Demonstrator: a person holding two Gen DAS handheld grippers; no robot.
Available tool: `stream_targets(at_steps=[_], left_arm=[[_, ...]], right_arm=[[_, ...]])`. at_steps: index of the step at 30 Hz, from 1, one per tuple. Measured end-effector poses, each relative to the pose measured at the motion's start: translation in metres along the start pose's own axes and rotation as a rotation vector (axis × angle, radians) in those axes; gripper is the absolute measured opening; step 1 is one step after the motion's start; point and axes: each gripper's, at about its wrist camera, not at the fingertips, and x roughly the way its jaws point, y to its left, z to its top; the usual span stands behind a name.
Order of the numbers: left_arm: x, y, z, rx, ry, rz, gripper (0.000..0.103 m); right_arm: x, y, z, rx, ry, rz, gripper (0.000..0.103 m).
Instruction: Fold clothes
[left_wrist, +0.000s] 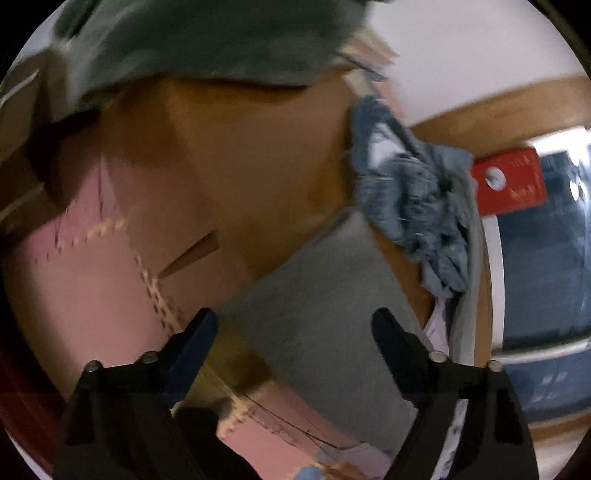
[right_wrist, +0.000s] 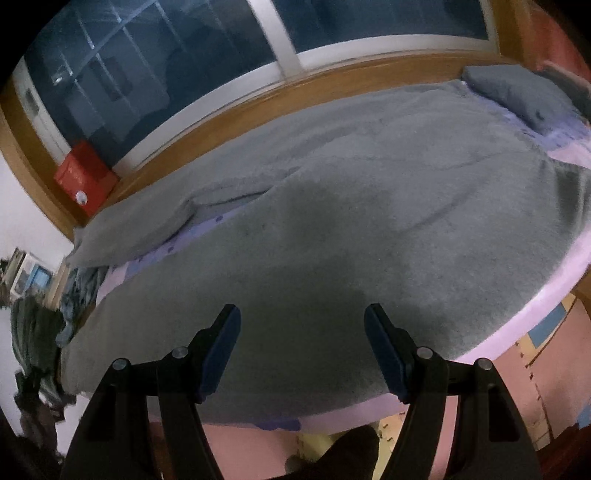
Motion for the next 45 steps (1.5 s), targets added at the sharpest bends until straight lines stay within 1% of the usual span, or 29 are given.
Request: stream_targets(at_steps=[1, 2, 5, 7, 8, 9, 10, 12, 13, 14, 16, 17, 18, 19, 21, 23, 25, 27, 29, 31, 33, 35, 36, 37, 38, 39, 40, 43, 45], left_arm=[[-0.001, 0.000, -0.002, 0.016, -0.003, -0.007, 0.078], [-0.003, 0.000, -0.005, 0.042, -0.008, -0.012, 0.078], [-0.007, -0.003, -0.013, 0.118, -0.024, -0.027, 0.080], [-0.010, -0.013, -0.015, 0.196, -0.065, 0.024, 0.087], [-0.014, -0.019, -0.017, 0.239, -0.110, 0.069, 0.088], [-0.022, -0.029, -0.020, 0.295, -0.186, 0.100, 0.088], [-0.030, -0.039, -0.025, 0.353, -0.268, 0.127, 0.088], [-0.055, -0.062, -0.042, 0.476, -0.438, 0.063, 0.089], [-0.068, -0.073, -0.054, 0.533, -0.527, 0.010, 0.089], [-0.071, -0.091, -0.065, 0.601, -0.537, -0.016, 0.089], [-0.072, -0.129, -0.086, 0.744, -0.519, -0.055, 0.089], [-0.062, -0.148, -0.097, 0.796, -0.496, -0.033, 0.089], [-0.051, -0.167, -0.109, 0.843, -0.469, -0.002, 0.089], [-0.037, -0.185, -0.121, 0.871, -0.452, 0.040, 0.089], [0.000, -0.221, -0.155, 0.947, -0.382, 0.067, 0.084], [0.046, -0.260, -0.195, 1.055, -0.288, 0.072, 0.070], [0.086, -0.301, -0.238, 1.208, -0.190, 0.028, 0.067], [0.123, -0.339, -0.278, 1.361, -0.140, -0.016, 0.066], [0.150, -0.371, -0.301, 1.432, -0.113, -0.064, 0.064], [0.180, -0.408, -0.309, 1.415, -0.092, -0.126, 0.064], [0.206, -0.432, -0.307, 1.373, -0.073, -0.141, 0.064], [0.239, -0.443, -0.304, 1.379, -0.001, -0.100, 0.064], [0.257, -0.442, -0.306, 1.393, 0.058, -0.049, 0.063], [0.271, -0.438, -0.308, 1.393, 0.130, -0.006, 0.056], [0.283, -0.434, -0.311, 1.387, 0.204, 0.034, 0.052], [0.287, -0.427, -0.313, 1.376, 0.244, 0.047, 0.052], [0.289, -0.421, -0.314, 1.365, 0.276, 0.054, 0.052], [0.283, -0.417, -0.321, 1.389, 0.303, 0.090, 0.052], [0.284, -0.422, -0.319, 1.364, 0.326, 0.111, 0.052]], right_arm=[[-0.004, -0.003, 0.000, 0.001, -0.018, -0.047, 0.037], [-0.009, -0.007, 0.000, 0.008, -0.039, -0.088, 0.031], [-0.030, -0.029, 0.001, 0.055, -0.125, -0.185, 0.028], [-0.047, -0.042, 0.003, 0.050, -0.194, -0.282, 0.029], [-0.054, -0.046, 0.005, 0.039, -0.231, -0.344, 0.031], [-0.061, -0.050, 0.006, 0.027, -0.267, -0.406, 0.056], [-0.068, -0.053, 0.007, 0.006, -0.310, -0.455, 0.089], [-0.078, -0.050, 0.008, -0.082, -0.422, -0.501, 0.103], [-0.080, -0.047, 0.010, -0.130, -0.463, -0.519, 0.103], [-0.078, -0.042, 0.013, -0.187, -0.471, -0.525, 0.103], [-0.071, -0.035, 0.022, -0.261, -0.461, -0.515, 0.103], [-0.061, -0.033, 0.028, -0.279, -0.435, -0.506, 0.103], [-0.047, -0.033, 0.035, -0.276, -0.386, -0.502, 0.092], [-0.032, -0.033, 0.043, -0.274, -0.337, -0.497, 0.065], [-0.004, -0.033, 0.058, -0.264, -0.246, -0.469, 0.035], [0.019, -0.040, 0.075, -0.244, -0.200, -0.343, 0.028], [0.034, -0.035, 0.092, -0.293, -0.191, -0.242, 0.012], [0.051, -0.021, 0.108, -0.374, -0.167, -0.126, 0.012], [0.069, -0.004, 0.124, -0.462, -0.126, 0.010, 0.012], [0.085, 0.016, 0.137, -0.529, -0.090, 0.110, 0.012], [0.101, 0.034, 0.146, -0.575, -0.047, 0.193, 0.012], [0.126, 0.043, 0.146, -0.574, 0.046, 0.217, 0.012], [0.139, 0.047, 0.146, -0.574, 0.093, 0.230, 0.012], [0.151, 0.051, 0.146, -0.573, 0.140, 0.242, 0.012], [0.164, 0.052, 0.145, -0.559, 0.200, 0.248, 0.012], [0.175, 0.045, 0.141, -0.521, 0.265, 0.252, 0.011], [0.175, 0.037, 0.140, -0.491, 0.278, 0.278, 0.009], [0.174, 0.015, 0.136, -0.405, 0.313, 0.349, 0.007], [0.168, 0.008, 0.132, -0.378, 0.320, 0.362, 0.007]])
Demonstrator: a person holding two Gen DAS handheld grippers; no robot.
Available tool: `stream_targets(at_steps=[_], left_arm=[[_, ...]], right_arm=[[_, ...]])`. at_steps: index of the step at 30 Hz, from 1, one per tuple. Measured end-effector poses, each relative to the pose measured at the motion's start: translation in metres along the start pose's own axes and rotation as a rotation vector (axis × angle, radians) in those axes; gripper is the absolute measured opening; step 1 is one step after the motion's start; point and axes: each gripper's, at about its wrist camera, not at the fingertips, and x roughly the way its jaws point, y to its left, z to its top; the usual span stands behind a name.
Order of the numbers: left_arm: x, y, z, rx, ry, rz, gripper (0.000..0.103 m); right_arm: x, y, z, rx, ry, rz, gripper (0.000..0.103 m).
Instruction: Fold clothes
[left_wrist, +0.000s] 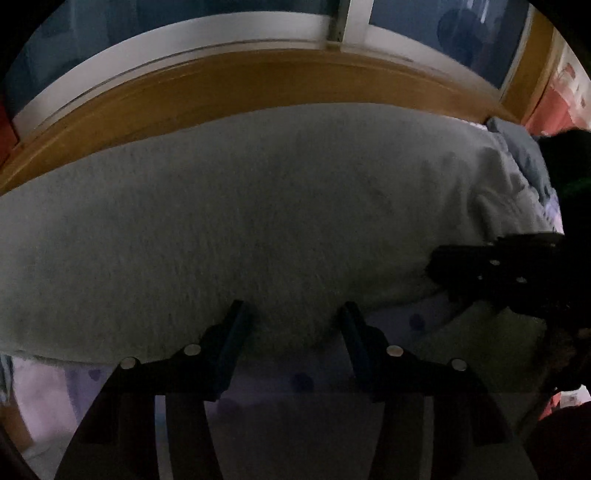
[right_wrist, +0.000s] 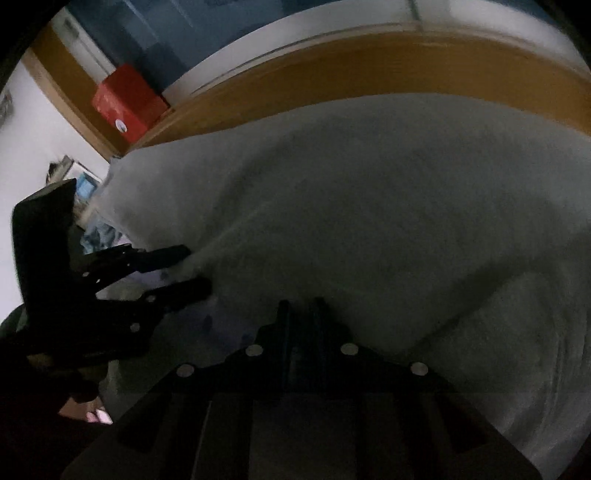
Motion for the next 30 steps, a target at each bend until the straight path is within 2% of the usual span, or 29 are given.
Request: stream_targets(at_steps=[3, 4, 5, 7, 9, 10, 12, 16, 18, 21, 24, 26, 30], left_arm=[[-0.007, 0.005, 0.013, -0.072, 0.029, -0.028, 0.052], [-0.016, 0.006, 0.017, -0.091, 0.011, -0.056, 0.052], [-0.028, 0.005, 0.023, -0.089, -0.040, -0.088, 0.052], [-0.050, 0.000, 0.037, -0.062, -0.151, -0.132, 0.052], [-0.043, -0.015, 0.059, 0.009, -0.179, -0.162, 0.052], [-0.039, -0.022, 0.071, 0.046, -0.189, -0.177, 0.052], [-0.014, -0.046, 0.087, 0.089, -0.146, -0.233, 0.052], [0.040, -0.096, 0.119, 0.169, -0.049, -0.349, 0.052], [0.073, -0.116, 0.132, 0.223, -0.005, -0.318, 0.052], [0.094, -0.132, 0.140, 0.289, -0.033, -0.265, 0.052], [0.093, -0.136, 0.141, 0.337, -0.015, -0.211, 0.053], [0.090, -0.134, 0.140, 0.312, -0.022, -0.194, 0.054], [0.089, -0.134, 0.137, 0.245, -0.028, -0.163, 0.054]], right_arm=[[-0.016, -0.003, -0.006, 0.015, -0.032, -0.007, 0.007], [-0.029, -0.004, -0.008, 0.017, -0.073, -0.021, 0.007], [-0.047, -0.006, -0.010, 0.022, -0.144, -0.057, 0.007], [-0.088, -0.029, -0.018, 0.071, -0.285, -0.175, 0.013], [-0.120, -0.070, -0.025, 0.155, -0.360, -0.327, 0.014], [-0.130, -0.091, -0.028, 0.192, -0.364, -0.389, 0.014], [-0.146, -0.127, -0.034, 0.242, -0.341, -0.468, 0.014], [-0.154, -0.153, -0.048, 0.247, -0.264, -0.497, 0.013], [-0.144, -0.152, -0.060, 0.258, -0.217, -0.442, 0.012], [-0.119, -0.143, -0.086, 0.225, -0.099, -0.402, 0.011], [-0.130, -0.145, -0.112, 0.283, -0.146, -0.381, 0.003], [-0.137, -0.146, -0.129, 0.313, -0.175, -0.370, 0.002], [-0.150, -0.130, -0.157, 0.274, -0.174, -0.427, 0.003]])
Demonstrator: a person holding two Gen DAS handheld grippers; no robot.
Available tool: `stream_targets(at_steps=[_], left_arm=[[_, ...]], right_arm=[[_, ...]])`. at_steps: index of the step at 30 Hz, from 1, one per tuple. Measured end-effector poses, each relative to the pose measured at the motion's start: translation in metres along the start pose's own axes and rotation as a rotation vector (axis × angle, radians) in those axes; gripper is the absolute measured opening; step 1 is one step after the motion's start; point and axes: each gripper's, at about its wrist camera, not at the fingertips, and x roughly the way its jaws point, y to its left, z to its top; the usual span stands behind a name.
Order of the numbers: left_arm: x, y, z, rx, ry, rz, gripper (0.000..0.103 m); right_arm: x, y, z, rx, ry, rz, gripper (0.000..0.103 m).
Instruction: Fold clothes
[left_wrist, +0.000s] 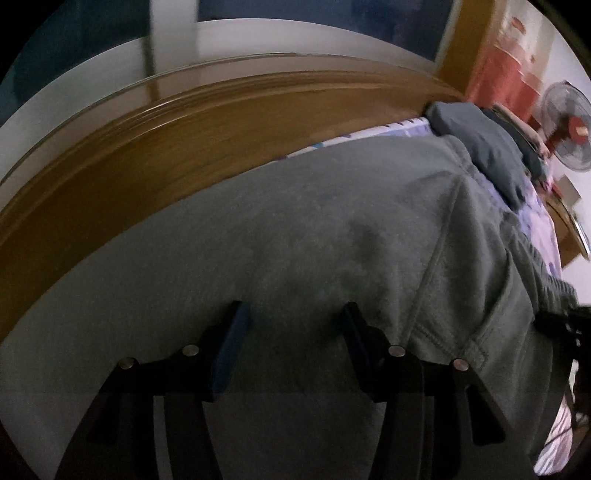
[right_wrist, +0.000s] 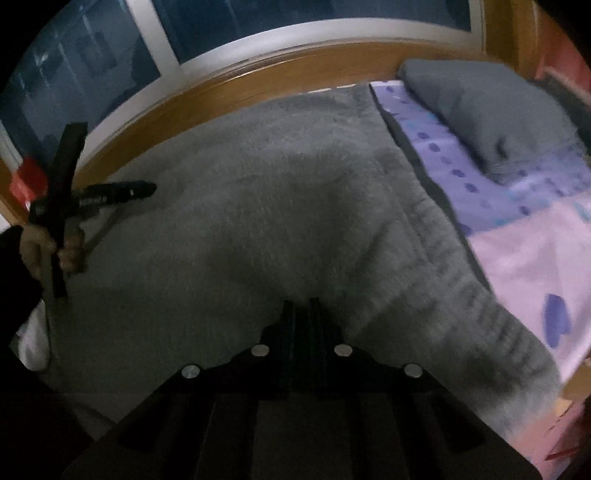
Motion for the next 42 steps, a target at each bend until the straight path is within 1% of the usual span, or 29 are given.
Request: stream_targets(at_steps=[2, 3, 5, 6, 7, 8, 9, 10, 11, 13, 16, 17, 18, 20, 22, 23, 25, 26, 27, 28, 31, 33, 35, 37, 38, 39, 40, 41, 42], left_arm=[[-0.012, 0.001, -0.001, -0.045, -0.001, 0.000, 0.054], [-0.027, 0.003, -0.005, -0.067, -0.029, -0.016, 0.054], [-0.078, 0.012, -0.023, -0.104, -0.137, -0.055, 0.055], [-0.101, 0.012, -0.031, -0.122, -0.195, -0.068, 0.056], [-0.121, 0.011, -0.041, -0.137, -0.245, -0.067, 0.063], [-0.141, 0.009, -0.052, -0.151, -0.294, -0.063, 0.069], [-0.155, 0.007, -0.065, -0.165, -0.312, -0.054, 0.072], [-0.168, 0.005, -0.080, -0.180, -0.322, -0.043, 0.075], [-0.181, 0.004, -0.094, -0.194, -0.333, -0.033, 0.081], [-0.178, -0.002, -0.120, -0.198, -0.288, 0.031, 0.082], [-0.169, -0.009, -0.157, -0.199, -0.210, 0.132, 0.082], [-0.162, -0.009, -0.165, -0.197, -0.178, 0.157, 0.082], [-0.150, -0.005, -0.174, -0.212, -0.139, 0.139, 0.082], [-0.136, 0.004, -0.187, -0.286, -0.094, 0.033, 0.082], [-0.126, 0.014, -0.203, -0.401, -0.068, -0.076, 0.082], [-0.125, 0.018, -0.213, -0.447, -0.076, -0.109, 0.082], [-0.131, 0.016, -0.229, -0.475, -0.123, -0.127, 0.082], [-0.134, 0.014, -0.237, -0.485, -0.148, -0.134, 0.082], [-0.138, 0.011, -0.243, -0.480, -0.157, -0.137, 0.082], [-0.142, 0.006, -0.250, -0.471, -0.162, -0.140, 0.082], [-0.151, 0.000, -0.265, -0.485, -0.166, -0.139, 0.082], [-0.161, 0.000, -0.271, -0.543, -0.169, -0.153, 0.082], [-0.169, 0.005, -0.281, -0.612, -0.173, -0.217, 0.082], [-0.176, 0.014, -0.298, -0.708, -0.158, -0.187, 0.082], [-0.183, 0.022, -0.311, -0.779, -0.162, -0.146, 0.079], [-0.190, 0.030, -0.325, -0.855, -0.169, -0.101, 0.076], [-0.198, 0.039, -0.339, -0.930, -0.177, -0.055, 0.064], [-0.212, 0.047, -0.355, -1.006, -0.198, 0.024, 0.060], [-0.228, 0.055, -0.371, -1.081, -0.223, 0.113, 0.060]], right_arm=[[-0.018, -0.005, -0.014, 0.017, -0.034, -0.016, 0.006], [-0.029, -0.010, -0.020, 0.036, -0.060, -0.019, 0.007], [-0.050, -0.020, -0.033, 0.085, -0.114, -0.036, 0.008], [-0.060, -0.028, -0.039, 0.141, -0.150, -0.070, 0.012], [-0.069, -0.036, -0.046, 0.197, -0.185, -0.104, 0.020], [-0.079, -0.044, -0.052, 0.252, -0.221, -0.138, 0.023], [-0.088, -0.052, -0.059, 0.308, -0.257, -0.172, 0.028], [-0.094, -0.057, -0.064, 0.350, -0.275, -0.203, 0.028], [-0.093, -0.055, -0.065, 0.358, -0.252, -0.229, 0.028], [-0.087, -0.047, -0.065, 0.358, -0.193, -0.282, 0.028], [-0.078, -0.047, -0.073, 0.449, -0.132, -0.310, 0.028], [-0.077, -0.049, -0.076, 0.487, -0.131, -0.308, 0.028], [-0.075, -0.052, -0.079, 0.519, -0.137, -0.300, 0.029], [-0.073, -0.057, -0.085, 0.589, -0.148, -0.256, 0.034], [-0.071, -0.069, -0.083, 0.679, -0.169, -0.203, 0.043], [-0.072, -0.075, -0.086, 0.729, -0.183, -0.162, 0.045], [-0.074, -0.086, -0.094, 0.813, -0.205, -0.067, 0.060], [-0.073, -0.091, -0.095, 0.842, -0.206, -0.016, 0.065], [-0.072, -0.094, -0.094, 0.856, -0.205, 0.032, 0.069], [-0.073, -0.095, -0.092, 0.849, -0.206, 0.054, 0.069], [-0.082, -0.092, -0.079, 0.800, -0.231, 0.029, 0.069], [-0.090, -0.089, -0.076, 0.803, -0.260, 0.015, 0.069], [-0.081, -0.089, -0.074, 0.822, -0.225, 0.004, 0.069], [-0.068, -0.089, -0.071, 0.840, -0.182, -0.020, 0.071], [-0.068, -0.087, -0.070, 0.837, -0.209, -0.037, 0.071], [-0.066, -0.086, -0.068, 0.824, -0.200, -0.041, 0.068], [-0.064, -0.086, -0.066, 0.810, -0.188, -0.046, 0.064], [-0.064, -0.088, -0.064, 0.793, -0.172, -0.050, 0.062], [-0.064, -0.090, -0.061, 0.776, -0.155, -0.054, 0.061]])
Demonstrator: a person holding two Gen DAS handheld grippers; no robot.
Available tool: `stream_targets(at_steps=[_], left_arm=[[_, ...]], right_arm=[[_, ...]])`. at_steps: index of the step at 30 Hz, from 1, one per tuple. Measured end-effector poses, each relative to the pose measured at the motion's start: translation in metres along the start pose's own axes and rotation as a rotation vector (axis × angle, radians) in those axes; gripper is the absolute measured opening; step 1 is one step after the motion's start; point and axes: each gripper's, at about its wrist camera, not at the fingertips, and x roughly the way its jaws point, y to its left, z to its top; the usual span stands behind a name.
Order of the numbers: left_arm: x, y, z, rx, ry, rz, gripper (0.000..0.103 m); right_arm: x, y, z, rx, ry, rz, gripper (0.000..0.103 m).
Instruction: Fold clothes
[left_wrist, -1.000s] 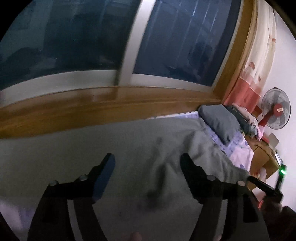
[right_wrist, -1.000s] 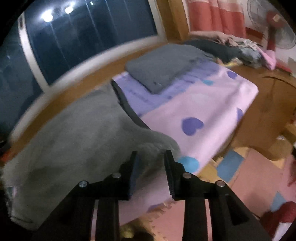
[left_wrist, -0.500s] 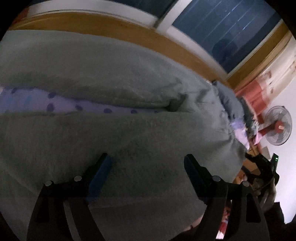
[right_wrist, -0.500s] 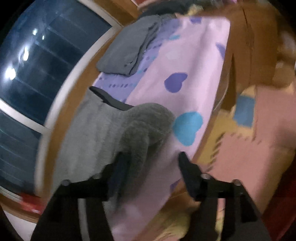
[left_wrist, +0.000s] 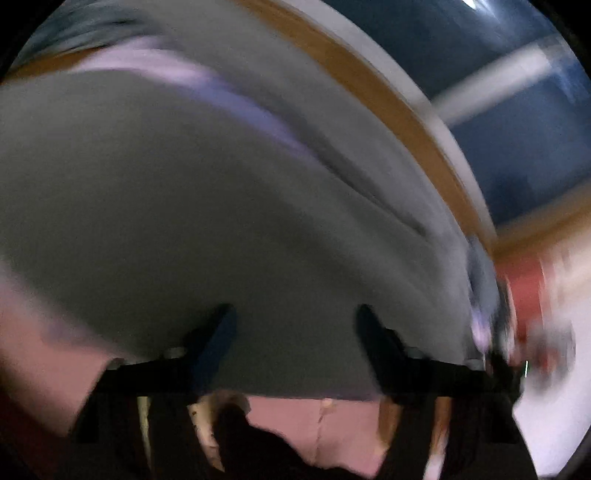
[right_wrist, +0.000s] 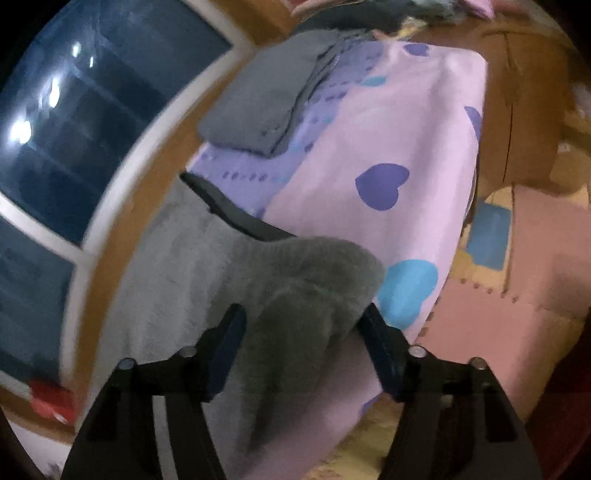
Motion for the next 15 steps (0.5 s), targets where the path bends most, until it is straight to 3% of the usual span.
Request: stream_targets(at_steps=[4, 6, 9, 12, 13, 15], left_arm=[[-0.076, 0.079, 0.015, -0.177, -0.337, 0.207, 0.064], [-0.109, 0.125, 0.024, -0.258, -0.459, 0.220, 0.070], [-0.140, 0.203, 0.040, -0.414, -0.523, 0.151, 0.073], [-0.148, 0.285, 0.045, -0.686, -0.561, -0.102, 0.073], [-0.145, 0.300, 0.047, -0.738, -0.571, -0.160, 0.073], [-0.143, 0.318, 0.056, -0.761, -0.586, -0.190, 0.073]], right_arm=[[0.000, -0.014, 0.011, 0.081, 0.052, 0.053, 0.060], [0.001, -0.015, 0.016, 0.062, 0.073, 0.081, 0.069], [0.009, -0.001, 0.018, -0.028, 0.115, 0.030, 0.071], [0.015, 0.010, 0.019, -0.058, 0.144, -0.039, 0.071], [0.015, 0.010, 0.019, -0.051, 0.140, -0.043, 0.071], [0.016, 0.012, 0.018, -0.043, 0.131, -0.053, 0.074]])
